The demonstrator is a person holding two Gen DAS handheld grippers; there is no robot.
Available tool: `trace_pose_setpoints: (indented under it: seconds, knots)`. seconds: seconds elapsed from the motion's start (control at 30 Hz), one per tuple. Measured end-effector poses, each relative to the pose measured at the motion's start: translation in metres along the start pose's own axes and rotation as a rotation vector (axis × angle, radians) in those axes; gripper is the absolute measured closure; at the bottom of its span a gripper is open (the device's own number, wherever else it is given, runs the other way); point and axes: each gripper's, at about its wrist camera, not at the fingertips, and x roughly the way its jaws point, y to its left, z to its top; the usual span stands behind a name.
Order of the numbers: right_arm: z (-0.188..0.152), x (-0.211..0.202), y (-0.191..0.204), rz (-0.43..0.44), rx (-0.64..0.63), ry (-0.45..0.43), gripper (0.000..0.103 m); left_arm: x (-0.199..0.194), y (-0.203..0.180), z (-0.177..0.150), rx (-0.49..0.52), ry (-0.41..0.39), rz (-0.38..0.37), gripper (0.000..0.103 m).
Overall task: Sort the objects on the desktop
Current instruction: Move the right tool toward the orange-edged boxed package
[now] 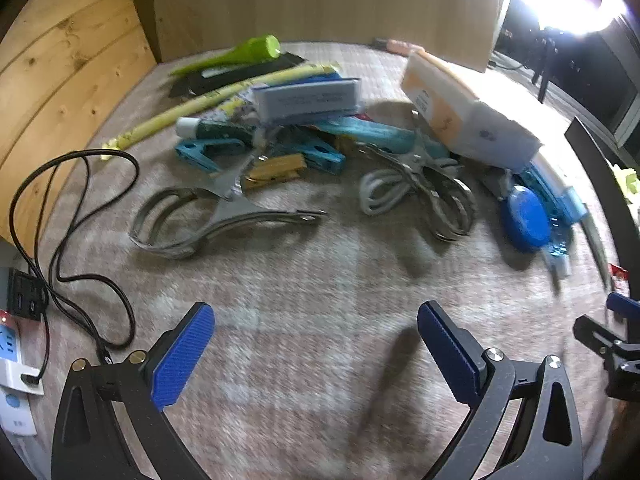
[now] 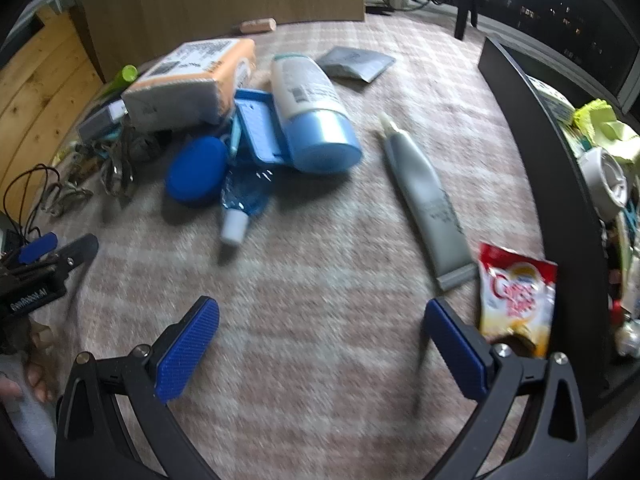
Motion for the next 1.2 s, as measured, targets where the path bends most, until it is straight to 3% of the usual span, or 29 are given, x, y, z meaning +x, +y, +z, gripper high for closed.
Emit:
trace_pose_setpoints:
  seconds: [0.07, 0.23, 0.37, 0.47, 0.7, 0.9, 0.97, 1.03, 1.2]
  knots:
    - [-0.002, -0.009, -0.003, 0.022, 0.013, -0.011, 0.000, -0.005, -0.005, 0.003, 0.020, 0.020, -0.017, 0.003]
    - [0.004, -0.039, -0.012, 0.028, 0.019, -0.038, 0.000, -0.036, -0.017, 0.019, 0.056, -0.043, -0.021, 0.003]
    - [0.048, -0.049, -0.030, 0.011, 0.028, -0.060, 0.000, -0.053, -0.019, 0.038, 0.053, -0.065, -0.035, 0.003]
    - [0.071, -0.063, -0.038, 0.052, 0.041, -0.086, 0.001, -0.062, -0.024, 0.064, 0.058, -0.075, -0.039, 0.003]
    - [0.119, -0.079, -0.026, 0.098, 0.005, -0.127, 0.010, -0.073, -0.041, 0.103, 0.063, -0.065, -0.078, 0.003]
    - [0.152, -0.062, -0.008, 0.178, 0.005, -0.057, 0.019, -0.064, -0.050, 0.124, 0.037, -0.025, -0.100, 0.005]
    - [0.164, -0.049, -0.005, 0.219, 0.030, -0.015, 0.033, -0.061, -0.055, 0.130, 0.049, -0.015, -0.106, 0.006]
    - [0.173, -0.038, -0.005, 0.243, 0.054, 0.020, 0.039, -0.056, -0.059, 0.137, 0.069, -0.003, -0.115, 0.007]
    - [0.193, -0.007, 0.001, 0.286, 0.082, 0.091, 0.042, -0.035, -0.066, 0.146, 0.082, 0.043, -0.148, 0.008]
